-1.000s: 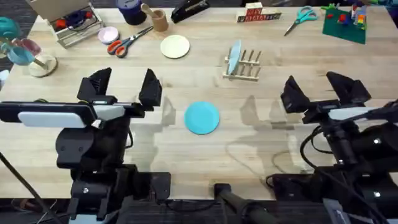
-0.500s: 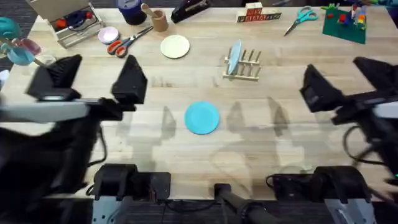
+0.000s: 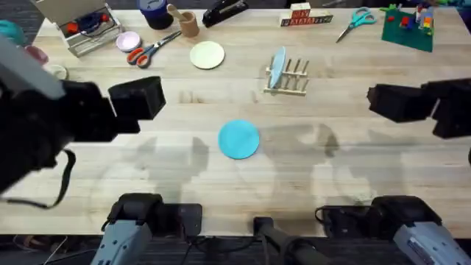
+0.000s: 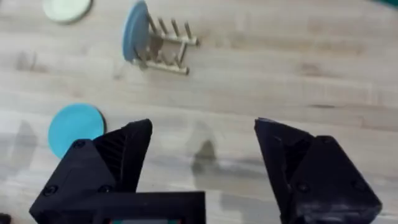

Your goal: Pick up the plates from the table one by one and place each into a slot on the dish rack.

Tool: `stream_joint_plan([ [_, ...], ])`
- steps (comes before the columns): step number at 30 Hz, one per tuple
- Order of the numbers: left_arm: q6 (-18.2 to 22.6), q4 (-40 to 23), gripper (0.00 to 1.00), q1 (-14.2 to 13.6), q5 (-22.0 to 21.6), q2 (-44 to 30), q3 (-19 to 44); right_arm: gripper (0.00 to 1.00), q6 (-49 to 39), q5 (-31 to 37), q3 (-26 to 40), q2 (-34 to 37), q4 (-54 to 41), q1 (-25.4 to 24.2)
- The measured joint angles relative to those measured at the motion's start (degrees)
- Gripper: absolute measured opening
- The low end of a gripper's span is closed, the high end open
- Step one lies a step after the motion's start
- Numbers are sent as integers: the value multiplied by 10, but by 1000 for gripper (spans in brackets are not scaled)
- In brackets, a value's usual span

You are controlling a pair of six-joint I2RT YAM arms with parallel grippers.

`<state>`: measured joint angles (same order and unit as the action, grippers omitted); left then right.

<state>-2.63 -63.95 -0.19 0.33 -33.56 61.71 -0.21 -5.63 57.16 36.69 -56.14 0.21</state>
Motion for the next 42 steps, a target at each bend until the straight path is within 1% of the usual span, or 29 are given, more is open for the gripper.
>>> stream_joint_plan([
  [4,0,-11,993,0,12,-57,17,996,0,0,27,62,-24,0],
  [8,0,-13,993,0,28,-108,18,996,0,-9,30,104,-25,0],
  [12,0,-12,993,0,40,-143,18,996,0,-22,30,123,-26,0],
  [16,0,-15,993,0,51,-158,18,996,0,-28,30,130,-26,0],
  [18,-1,-16,989,0,66,-163,18,996,0,-28,30,132,-26,0],
  [19,-4,-17,907,0,77,-166,18,996,0,-29,30,132,-26,0],
  [20,-4,-19,734,0,88,-170,18,996,0,-30,30,133,-26,0],
  [24,-4,-37,126,0,129,-200,18,996,0,-30,30,133,-26,0],
  [25,-4,-41,63,0,141,-211,18,996,0,-30,30,133,-26,0],
  [28,-4,-45,43,0,188,-242,18,996,0,-30,30,133,-26,0],
  [31,-1,-30,43,0,253,-266,15,996,0,-30,30,133,-26,0],
  [33,7,-9,43,0,302,-274,2,995,0,-30,30,133,-26,0],
  [38,14,57,43,0,397,-280,-68,995,0,-30,30,133,-26,0],
  [42,15,109,43,0,447,-280,-136,996,0,-30,30,133,-26,0],
])
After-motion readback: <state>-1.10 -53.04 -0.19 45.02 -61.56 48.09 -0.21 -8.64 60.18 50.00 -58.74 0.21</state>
